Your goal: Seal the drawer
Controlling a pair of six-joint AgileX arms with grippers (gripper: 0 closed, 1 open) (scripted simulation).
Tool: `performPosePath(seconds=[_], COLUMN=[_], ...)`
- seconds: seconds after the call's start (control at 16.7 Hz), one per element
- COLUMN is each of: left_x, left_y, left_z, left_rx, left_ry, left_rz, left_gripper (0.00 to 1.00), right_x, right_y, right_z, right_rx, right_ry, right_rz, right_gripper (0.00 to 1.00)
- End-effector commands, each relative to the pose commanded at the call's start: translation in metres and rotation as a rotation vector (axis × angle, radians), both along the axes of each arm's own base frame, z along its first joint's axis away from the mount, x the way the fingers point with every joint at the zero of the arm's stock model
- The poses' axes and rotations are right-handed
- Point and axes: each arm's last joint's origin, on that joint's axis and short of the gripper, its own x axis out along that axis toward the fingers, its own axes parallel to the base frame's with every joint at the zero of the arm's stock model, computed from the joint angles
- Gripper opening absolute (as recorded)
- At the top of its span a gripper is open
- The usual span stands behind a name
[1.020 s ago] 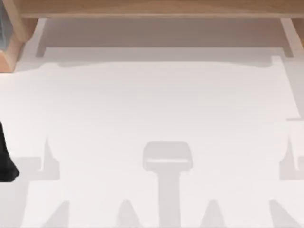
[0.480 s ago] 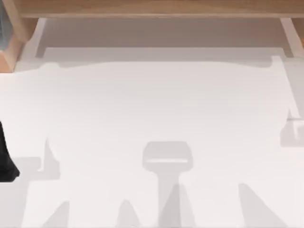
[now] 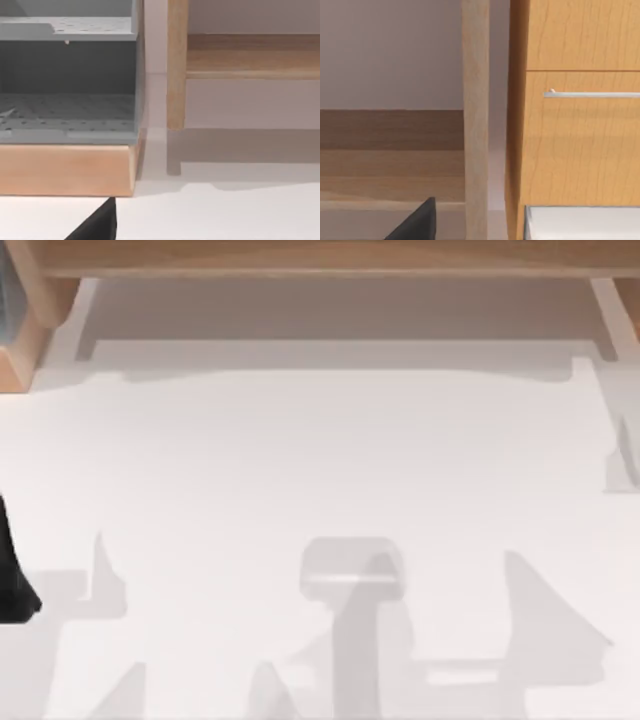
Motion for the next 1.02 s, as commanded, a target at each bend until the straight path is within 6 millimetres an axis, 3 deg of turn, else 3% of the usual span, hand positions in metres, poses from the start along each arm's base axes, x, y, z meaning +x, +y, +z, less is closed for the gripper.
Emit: performPosePath(seconds=[0.36,0.6,0.78,1.02], left_x=[0.0,0.0,0.0,0.0], left_y=[0.0,0.0,0.0,0.0], left_z=[0.0,0.0,0.0,0.0], left_rx=[0.0,0.0,0.0,0.0], left_ry=[0.0,0.0,0.0,0.0], left_rz=[0.0,0.0,0.0,0.0], left_gripper=[1.0,1.0,1.0,1.0], right_x=[0.001,0.007,0.016,0.025], right_y=[0.0,-0.008,-0.021,-0.044], right_z=[0.0,-0.007,-0.026,-0.066], right_rx=[0.0,-0.097,-0.249,-0.513], right_ry=[0.001,-0.016,-0.01,0.019], right_rz=[0.002,0.005,0.007,0.015], right_gripper=[1.0,1.0,1.0,1.0])
